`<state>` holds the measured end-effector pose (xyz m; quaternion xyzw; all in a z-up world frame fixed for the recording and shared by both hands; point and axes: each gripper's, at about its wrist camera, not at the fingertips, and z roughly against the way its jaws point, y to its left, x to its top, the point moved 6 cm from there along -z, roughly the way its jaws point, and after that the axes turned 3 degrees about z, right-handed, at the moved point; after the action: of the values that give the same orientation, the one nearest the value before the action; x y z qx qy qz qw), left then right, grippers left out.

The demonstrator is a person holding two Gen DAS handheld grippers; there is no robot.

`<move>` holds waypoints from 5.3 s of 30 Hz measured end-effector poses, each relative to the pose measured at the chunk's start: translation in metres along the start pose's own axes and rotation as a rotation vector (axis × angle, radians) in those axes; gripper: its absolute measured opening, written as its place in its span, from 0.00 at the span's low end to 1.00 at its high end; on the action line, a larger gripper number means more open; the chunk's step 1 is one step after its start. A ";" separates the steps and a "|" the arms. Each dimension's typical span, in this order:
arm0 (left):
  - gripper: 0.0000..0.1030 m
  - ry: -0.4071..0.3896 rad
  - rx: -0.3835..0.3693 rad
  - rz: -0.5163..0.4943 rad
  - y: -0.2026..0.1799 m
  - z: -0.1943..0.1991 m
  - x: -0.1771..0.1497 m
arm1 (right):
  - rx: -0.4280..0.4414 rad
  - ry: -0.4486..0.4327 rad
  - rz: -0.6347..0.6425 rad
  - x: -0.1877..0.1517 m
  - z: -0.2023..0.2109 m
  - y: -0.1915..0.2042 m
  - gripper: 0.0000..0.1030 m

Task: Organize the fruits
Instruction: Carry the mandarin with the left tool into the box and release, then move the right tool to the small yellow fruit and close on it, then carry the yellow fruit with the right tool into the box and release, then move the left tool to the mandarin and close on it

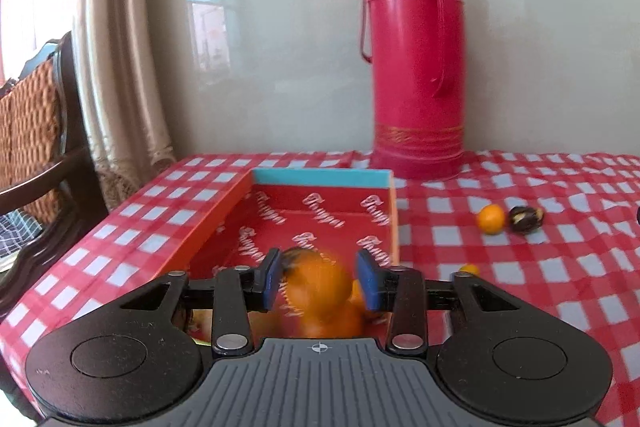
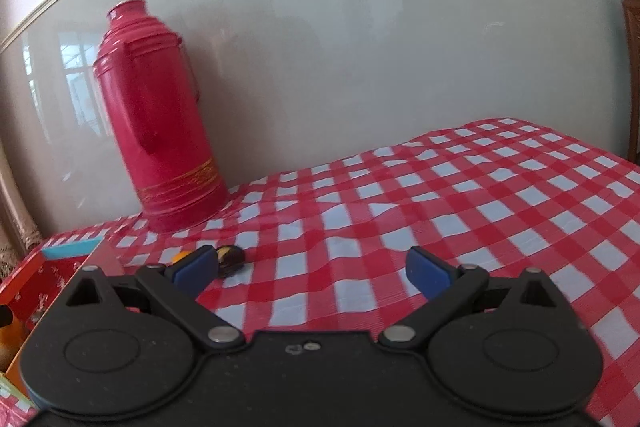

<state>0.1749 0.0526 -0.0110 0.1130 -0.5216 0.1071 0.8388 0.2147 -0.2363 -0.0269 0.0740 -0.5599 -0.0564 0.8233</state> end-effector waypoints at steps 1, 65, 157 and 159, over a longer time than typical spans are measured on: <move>0.93 -0.023 0.020 0.001 0.004 0.004 -0.001 | 0.005 0.004 0.008 -0.001 0.000 0.005 0.92; 1.00 -0.036 0.241 0.110 0.159 0.004 -0.029 | 0.272 0.164 0.436 -0.026 -0.030 0.186 0.13; 0.73 0.097 -0.212 -0.039 -0.178 -0.124 0.010 | -0.053 0.064 0.004 0.029 -0.086 -0.039 0.94; 0.65 0.117 -0.223 -0.027 -0.179 -0.131 0.011 | -0.055 0.065 0.003 0.028 -0.087 -0.041 0.94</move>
<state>0.3442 -0.0776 -0.0717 0.0194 -0.4789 0.0435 0.8766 0.3056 -0.2761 -0.0398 0.0524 -0.5310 -0.0681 0.8430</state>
